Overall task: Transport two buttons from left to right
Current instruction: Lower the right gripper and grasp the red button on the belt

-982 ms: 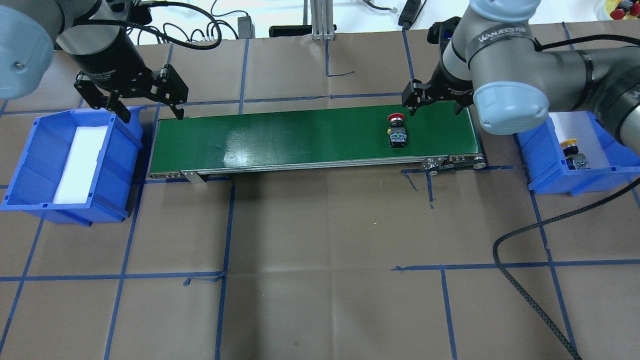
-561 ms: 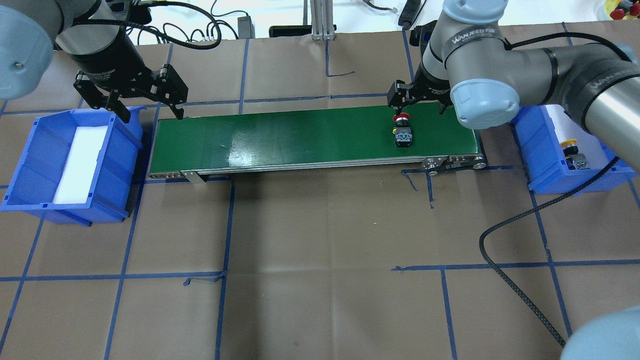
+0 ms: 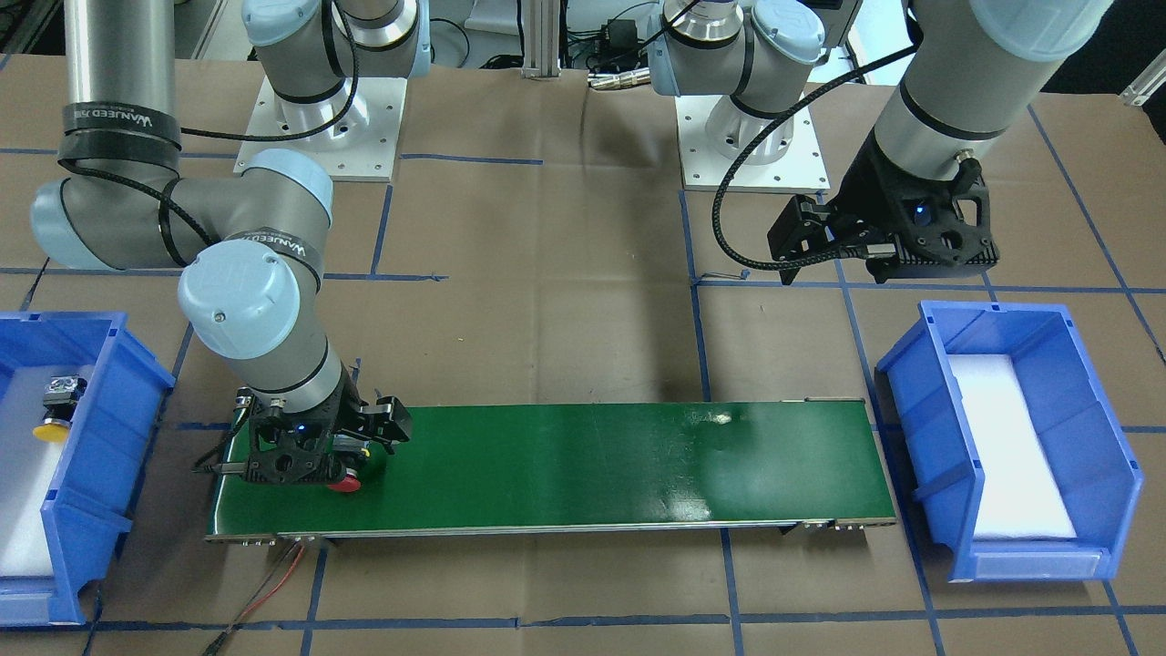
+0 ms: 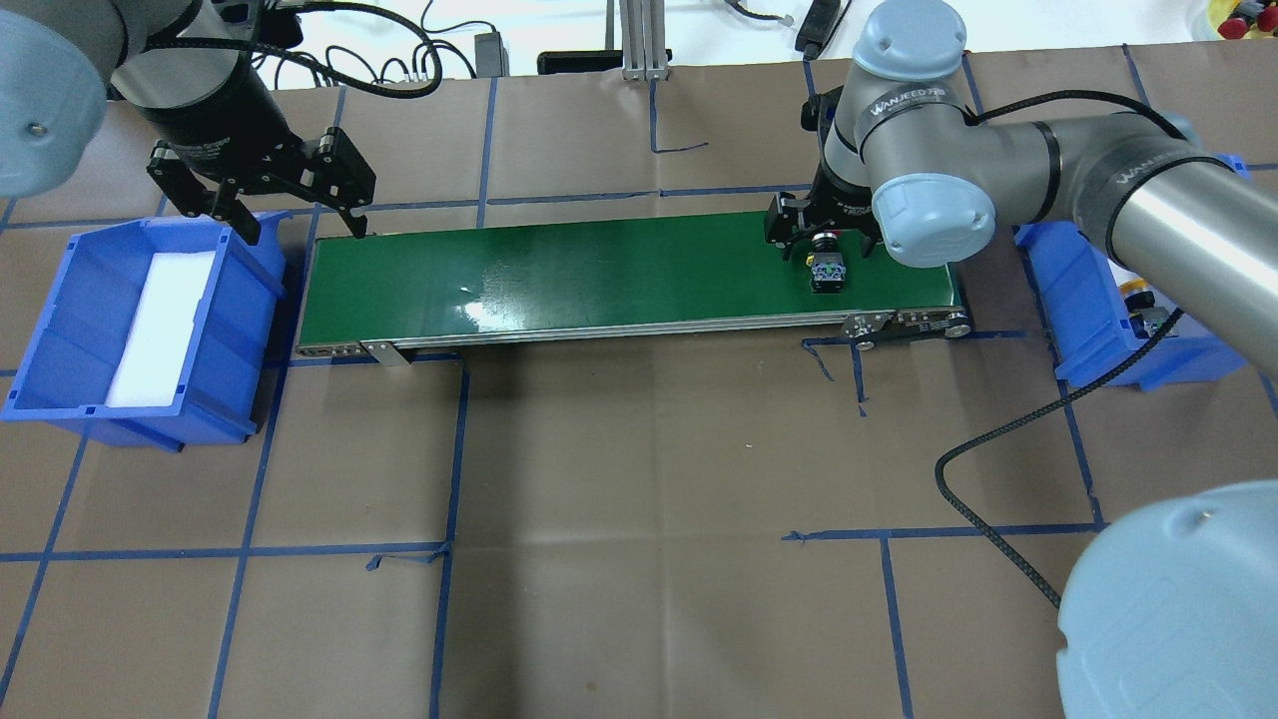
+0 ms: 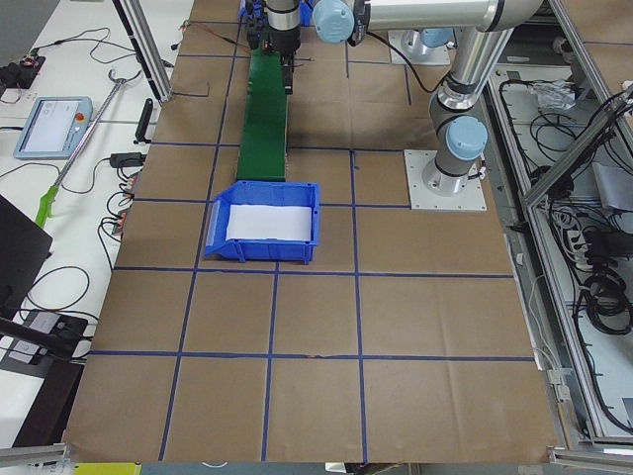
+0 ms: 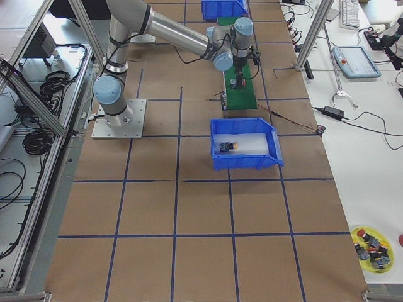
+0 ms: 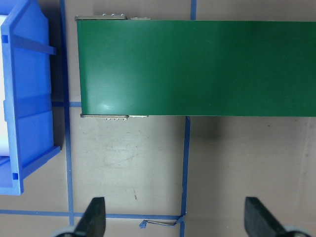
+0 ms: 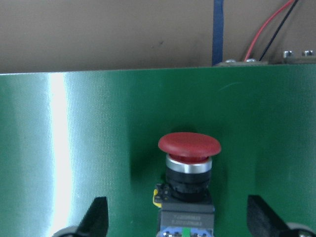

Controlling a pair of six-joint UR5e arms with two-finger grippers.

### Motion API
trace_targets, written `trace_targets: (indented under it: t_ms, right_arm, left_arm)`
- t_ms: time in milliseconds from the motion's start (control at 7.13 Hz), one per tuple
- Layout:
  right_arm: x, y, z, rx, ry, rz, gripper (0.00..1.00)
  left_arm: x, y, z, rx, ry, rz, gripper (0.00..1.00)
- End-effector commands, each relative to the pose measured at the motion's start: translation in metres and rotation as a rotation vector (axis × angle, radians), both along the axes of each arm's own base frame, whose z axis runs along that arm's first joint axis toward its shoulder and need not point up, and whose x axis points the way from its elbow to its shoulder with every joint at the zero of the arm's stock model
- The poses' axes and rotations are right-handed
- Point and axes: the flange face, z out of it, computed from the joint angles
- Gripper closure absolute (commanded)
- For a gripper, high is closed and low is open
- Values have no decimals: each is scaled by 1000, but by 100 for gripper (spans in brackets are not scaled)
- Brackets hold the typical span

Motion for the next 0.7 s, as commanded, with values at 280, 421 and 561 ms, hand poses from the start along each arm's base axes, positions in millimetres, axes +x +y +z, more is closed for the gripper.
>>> trace_targets:
  t_ms: [280, 421, 561]
  right_arm:
    - [-42, -5, -9, 38, 12, -39, 58]
    - [-48, -5, -5, 62, 37, -36, 89]
    - [-56, -8, 17, 77, 46, -19, 96]
  left_arm:
    - [0, 0, 0, 1, 0, 0, 0]
    - [0, 0, 0, 1, 0, 0, 0]
    - [0, 0, 0, -1, 0, 0, 0]
